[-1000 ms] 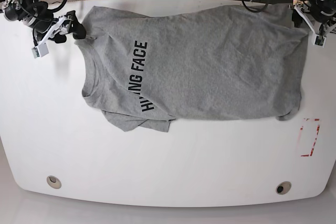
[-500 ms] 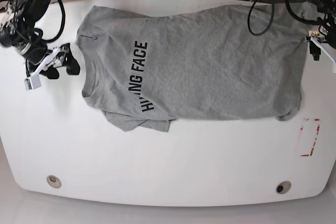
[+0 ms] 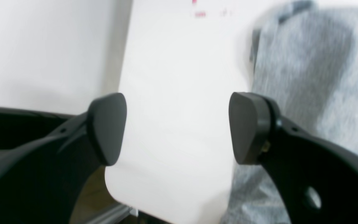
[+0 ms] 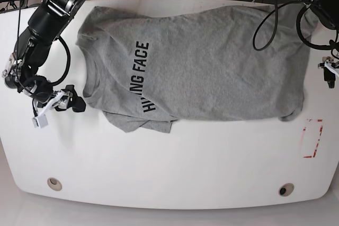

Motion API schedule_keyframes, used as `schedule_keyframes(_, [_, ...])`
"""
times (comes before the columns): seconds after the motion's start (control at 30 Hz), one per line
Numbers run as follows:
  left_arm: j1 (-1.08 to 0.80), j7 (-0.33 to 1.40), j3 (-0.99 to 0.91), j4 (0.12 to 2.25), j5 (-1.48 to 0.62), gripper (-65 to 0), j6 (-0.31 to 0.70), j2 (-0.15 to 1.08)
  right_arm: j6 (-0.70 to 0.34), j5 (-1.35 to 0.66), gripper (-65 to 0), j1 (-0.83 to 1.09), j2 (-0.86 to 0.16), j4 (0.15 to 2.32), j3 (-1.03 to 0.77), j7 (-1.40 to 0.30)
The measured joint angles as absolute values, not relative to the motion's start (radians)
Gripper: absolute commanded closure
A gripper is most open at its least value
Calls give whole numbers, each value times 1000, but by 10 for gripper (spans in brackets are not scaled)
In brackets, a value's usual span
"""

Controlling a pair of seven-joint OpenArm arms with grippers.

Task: Fold the T-shirt properly
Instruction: 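Open both grippers and move the right gripper to the shirt's hem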

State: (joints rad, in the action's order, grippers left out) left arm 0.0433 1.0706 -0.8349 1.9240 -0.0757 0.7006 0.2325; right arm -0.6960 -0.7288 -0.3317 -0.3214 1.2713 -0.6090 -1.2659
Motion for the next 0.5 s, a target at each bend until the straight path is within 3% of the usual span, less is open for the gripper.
schedule_keyframes(0.5, [69,1069,-765,1923,-62,-471,701,225,-686,-495,-469,-576,-346,728,-310,-827])
